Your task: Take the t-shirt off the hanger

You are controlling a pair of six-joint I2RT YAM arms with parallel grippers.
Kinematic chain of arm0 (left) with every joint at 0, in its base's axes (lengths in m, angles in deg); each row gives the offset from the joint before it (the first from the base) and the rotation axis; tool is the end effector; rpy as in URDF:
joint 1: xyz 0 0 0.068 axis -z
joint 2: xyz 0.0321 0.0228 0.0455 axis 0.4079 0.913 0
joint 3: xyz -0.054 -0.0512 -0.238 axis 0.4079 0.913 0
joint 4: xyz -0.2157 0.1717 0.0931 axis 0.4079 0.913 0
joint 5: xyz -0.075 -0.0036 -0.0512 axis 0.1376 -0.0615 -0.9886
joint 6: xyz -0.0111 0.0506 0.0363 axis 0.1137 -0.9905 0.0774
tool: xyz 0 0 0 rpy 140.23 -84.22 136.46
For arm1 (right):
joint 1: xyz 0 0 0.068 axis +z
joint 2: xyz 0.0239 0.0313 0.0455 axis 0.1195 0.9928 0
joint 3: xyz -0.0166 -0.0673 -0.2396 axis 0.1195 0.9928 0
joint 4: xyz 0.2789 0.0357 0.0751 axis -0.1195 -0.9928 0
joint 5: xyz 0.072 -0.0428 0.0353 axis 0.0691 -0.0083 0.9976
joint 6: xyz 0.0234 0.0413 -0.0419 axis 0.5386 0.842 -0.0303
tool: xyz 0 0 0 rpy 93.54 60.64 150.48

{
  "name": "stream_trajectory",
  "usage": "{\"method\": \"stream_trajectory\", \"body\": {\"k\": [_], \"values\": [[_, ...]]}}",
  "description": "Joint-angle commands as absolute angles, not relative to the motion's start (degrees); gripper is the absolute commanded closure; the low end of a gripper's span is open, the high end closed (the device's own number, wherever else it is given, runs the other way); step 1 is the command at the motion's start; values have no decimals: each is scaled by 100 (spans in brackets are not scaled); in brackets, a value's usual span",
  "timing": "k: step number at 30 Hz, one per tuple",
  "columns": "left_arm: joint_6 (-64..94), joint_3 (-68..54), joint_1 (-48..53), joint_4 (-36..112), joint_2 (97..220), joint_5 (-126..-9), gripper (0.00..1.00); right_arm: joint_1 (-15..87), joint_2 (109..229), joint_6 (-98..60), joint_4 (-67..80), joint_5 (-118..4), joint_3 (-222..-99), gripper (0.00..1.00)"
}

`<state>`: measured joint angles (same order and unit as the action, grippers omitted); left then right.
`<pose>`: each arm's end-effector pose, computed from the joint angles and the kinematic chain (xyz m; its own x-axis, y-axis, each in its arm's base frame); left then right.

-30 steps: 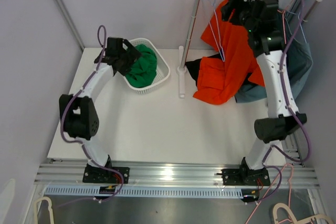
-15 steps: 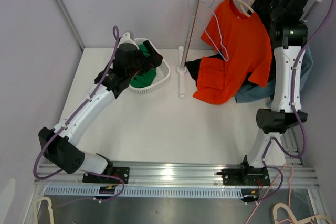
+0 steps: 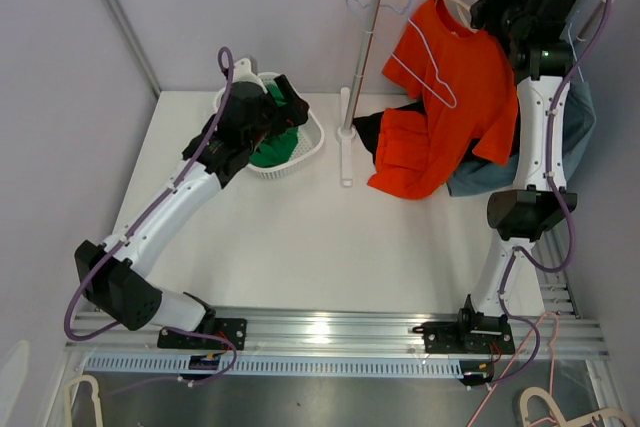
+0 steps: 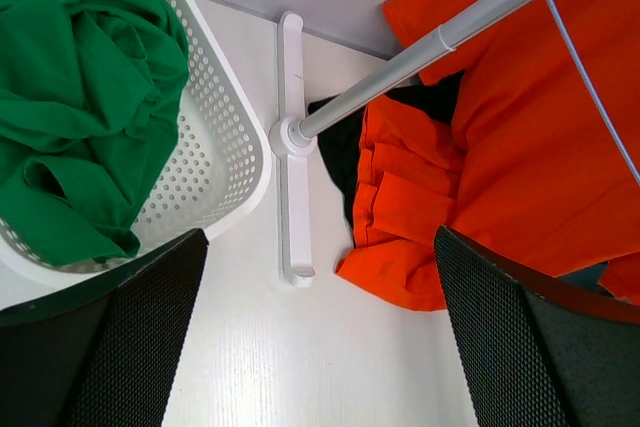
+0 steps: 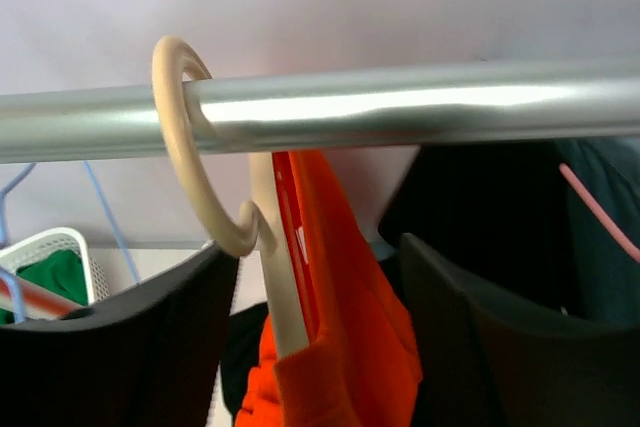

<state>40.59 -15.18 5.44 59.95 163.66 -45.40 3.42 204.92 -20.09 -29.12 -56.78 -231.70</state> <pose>0.3282 -0.1725 0.3691 -0.4063 -0.4395 -0.8011 0.0515 0.8644 -0.5002 0.4592 -0.0213 0.5037 -0.1162 0.1044 -0.9877 -0.0575 0.9921 0.1117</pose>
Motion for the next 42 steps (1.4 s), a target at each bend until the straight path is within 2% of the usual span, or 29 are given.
{"method": "stream_trajectory", "body": {"k": [1, 3, 4, 6, 7, 8, 13, 18, 20, 25, 30, 33, 38, 42], "values": [[3811, -1597, 598, 5649, 16432, -4432, 0, 238, 20741, -1869, -2467, -4998, -23370, 38], [3785, -1588, 598, 5596, 16485, -4441, 0, 212, 20847, -1834, -2327, -4777, -23379, 48], [3776, -1571, 590, 5587, 16494, -4459, 0, 212, 20865, -1825, -2274, -4690, -23362, 58], [3758, -1536, 590, 5543, 16502, -4476, 1, 212, 20944, -1816, -2081, -4505, -23353, 72], [3741, -1501, 598, 5517, 16494, -4485, 1, 212, 20961, -1824, -1984, -4382, -23353, 94], [3723, -1483, 590, 5491, 16485, -4511, 1, 212, 20979, -1825, -1757, -4277, -23344, 100], [3635, -1395, 598, 5271, 16467, -4863, 0, 212, 21006, -1491, -1544, -3968, -23748, 100], [3251, -1281, 730, 5025, 16327, -5144, 1, 484, 20304, -1701, -1517, -4345, -23318, 100], [2916, -1272, 984, 4788, 16266, -5276, 3, 580, 19952, -1728, -1622, -4679, -23230, 100], [1150, -1044, 2274, 4058, 15844, -4459, 1, 669, 19231, -1281, -1930, -5830, -22975, 100], [498, -982, 2944, 3558, 15721, -4484, 0, 738, 18608, -920, -2746, -7285, -22536, 100], [830, -912, 3059, 3575, 15563, -5239, 1, 967, 18213, -744, -3309, -8138, -21992, 100], [797, -508, 3674, 3013, 15334, -5864, 1, 1670, 17403, -182, -3530, -9582, -20174, 100], [569, -87, 4131, 2460, 15386, -6347, 0, 1899, 16928, 1220, -3863, -10260, -19162, 100]]}}
